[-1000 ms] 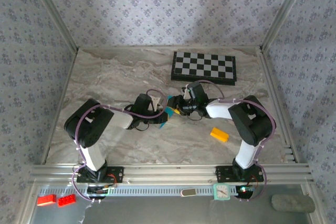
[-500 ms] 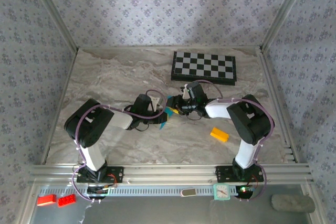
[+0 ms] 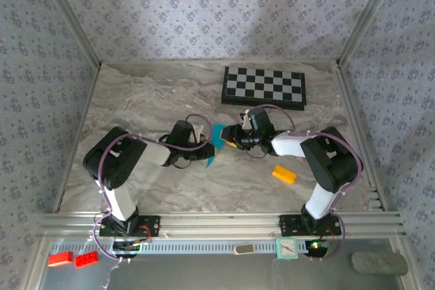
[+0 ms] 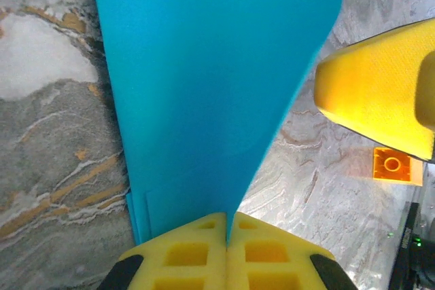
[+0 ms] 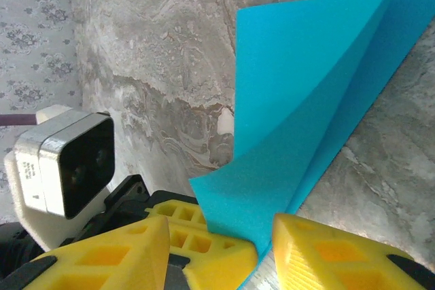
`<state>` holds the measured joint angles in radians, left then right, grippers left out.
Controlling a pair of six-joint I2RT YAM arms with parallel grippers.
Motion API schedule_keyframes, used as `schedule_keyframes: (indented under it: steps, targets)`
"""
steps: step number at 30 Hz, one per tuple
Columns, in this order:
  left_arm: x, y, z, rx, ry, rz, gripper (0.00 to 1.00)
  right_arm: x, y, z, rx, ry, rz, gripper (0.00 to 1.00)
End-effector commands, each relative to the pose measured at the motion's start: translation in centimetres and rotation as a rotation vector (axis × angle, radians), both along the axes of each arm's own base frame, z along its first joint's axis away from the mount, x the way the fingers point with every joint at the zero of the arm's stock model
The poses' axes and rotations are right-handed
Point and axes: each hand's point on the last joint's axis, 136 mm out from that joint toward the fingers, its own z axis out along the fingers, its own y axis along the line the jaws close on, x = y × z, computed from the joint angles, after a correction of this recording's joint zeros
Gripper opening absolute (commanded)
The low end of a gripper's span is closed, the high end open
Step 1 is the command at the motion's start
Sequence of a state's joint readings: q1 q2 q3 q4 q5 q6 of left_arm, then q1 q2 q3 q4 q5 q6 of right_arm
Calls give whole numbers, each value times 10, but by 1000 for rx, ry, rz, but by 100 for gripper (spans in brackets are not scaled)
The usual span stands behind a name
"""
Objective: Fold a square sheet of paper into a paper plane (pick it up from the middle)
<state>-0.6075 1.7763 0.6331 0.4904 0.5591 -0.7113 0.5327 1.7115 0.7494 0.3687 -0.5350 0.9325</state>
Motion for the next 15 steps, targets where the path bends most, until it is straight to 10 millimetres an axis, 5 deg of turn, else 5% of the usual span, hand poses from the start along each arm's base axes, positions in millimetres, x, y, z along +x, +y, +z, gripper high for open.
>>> schedule_keyframes:
  steps: [1, 15]
  targets:
    - [-8, 7, -20, 33, 104, 16, 2, 0, 6, 0, -10, -32, 46, 45]
    - [-9, 12, -28, 40, 129, 45, 3, 0, 35, -7, 25, -12, 132, 44]
